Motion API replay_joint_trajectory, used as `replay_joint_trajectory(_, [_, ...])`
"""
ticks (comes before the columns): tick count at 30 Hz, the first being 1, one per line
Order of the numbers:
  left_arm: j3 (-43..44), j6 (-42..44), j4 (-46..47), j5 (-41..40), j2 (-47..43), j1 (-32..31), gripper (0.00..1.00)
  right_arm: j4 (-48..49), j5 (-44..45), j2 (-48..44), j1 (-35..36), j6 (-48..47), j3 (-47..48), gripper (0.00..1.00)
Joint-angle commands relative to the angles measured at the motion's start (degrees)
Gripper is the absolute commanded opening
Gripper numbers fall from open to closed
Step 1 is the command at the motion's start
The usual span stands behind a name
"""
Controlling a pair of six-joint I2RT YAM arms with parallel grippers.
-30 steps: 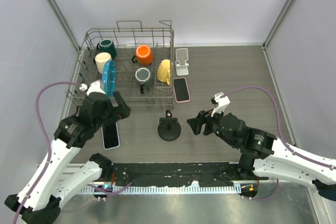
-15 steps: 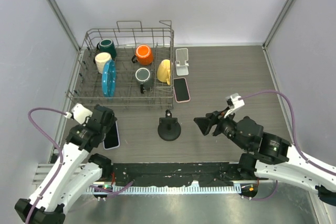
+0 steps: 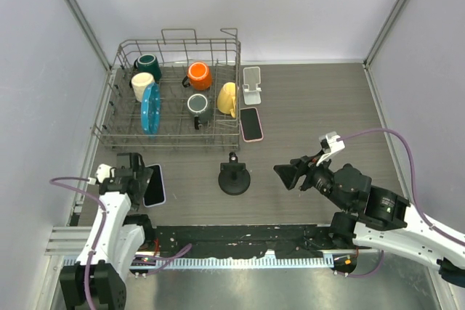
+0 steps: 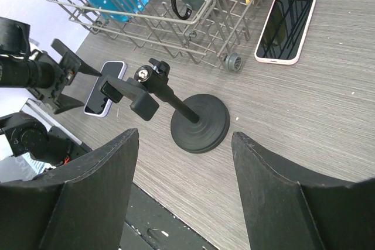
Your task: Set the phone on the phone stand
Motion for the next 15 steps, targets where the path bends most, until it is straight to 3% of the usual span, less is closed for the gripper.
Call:
replay_joint_trajectory(1, [-3.0,1.1,7.9,11.3,-1.1,1.0,1.0,0.2,1.4,-1.6,0.0,0.7,0.9,0.7])
replay_joint_trajectory(10, [-7.2,2.5,7.4,29.3,-4.0,0.3,1.0,2.2,2.6,3.8,0.0,-2.3,2.9,0.71])
replay_joint_trajectory(15, [-6.1,3.9,5.7,27.2,-4.9,-5.2,1.0,4.2,0.3,6.4,-0.1,-1.0,2.7,0.71])
